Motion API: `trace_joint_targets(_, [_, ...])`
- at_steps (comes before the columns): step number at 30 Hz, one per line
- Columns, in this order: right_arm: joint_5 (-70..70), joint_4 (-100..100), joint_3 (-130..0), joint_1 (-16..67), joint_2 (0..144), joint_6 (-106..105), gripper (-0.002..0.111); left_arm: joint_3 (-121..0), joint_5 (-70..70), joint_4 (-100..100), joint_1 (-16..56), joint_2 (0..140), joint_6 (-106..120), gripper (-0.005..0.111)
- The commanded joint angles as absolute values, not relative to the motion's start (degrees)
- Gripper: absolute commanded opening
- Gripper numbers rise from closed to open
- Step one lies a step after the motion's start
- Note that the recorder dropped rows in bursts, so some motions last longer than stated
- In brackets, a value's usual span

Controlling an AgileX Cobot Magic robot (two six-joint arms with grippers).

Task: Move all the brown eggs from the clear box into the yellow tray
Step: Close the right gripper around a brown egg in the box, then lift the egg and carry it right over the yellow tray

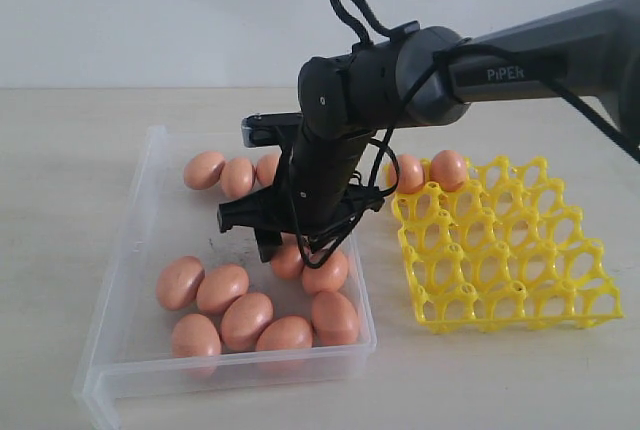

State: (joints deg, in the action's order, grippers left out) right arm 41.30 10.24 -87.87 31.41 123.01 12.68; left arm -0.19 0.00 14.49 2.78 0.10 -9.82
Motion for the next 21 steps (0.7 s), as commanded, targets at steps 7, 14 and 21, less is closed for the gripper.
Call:
trace_joint_targets(7, [40.30, 9.74, -88.23, 31.48, 123.21, 5.57, 0.000, 0.00, 0.00, 14.40, 3.23, 0.00, -9.74, 0.004])
trace_joint_targets(14, [31.18, 8.98, -87.89, 33.09, 123.21, -2.25, 0.000, 0.00, 0.00, 14.40, 3.23, 0.00, -9.74, 0.004])
trace_joint_targets(21, [6.30, 3.40, -79.14, 37.14, 123.08, -5.38, 0.000, 0.00, 0.00, 14.40, 3.23, 0.00, -9.74, 0.004])
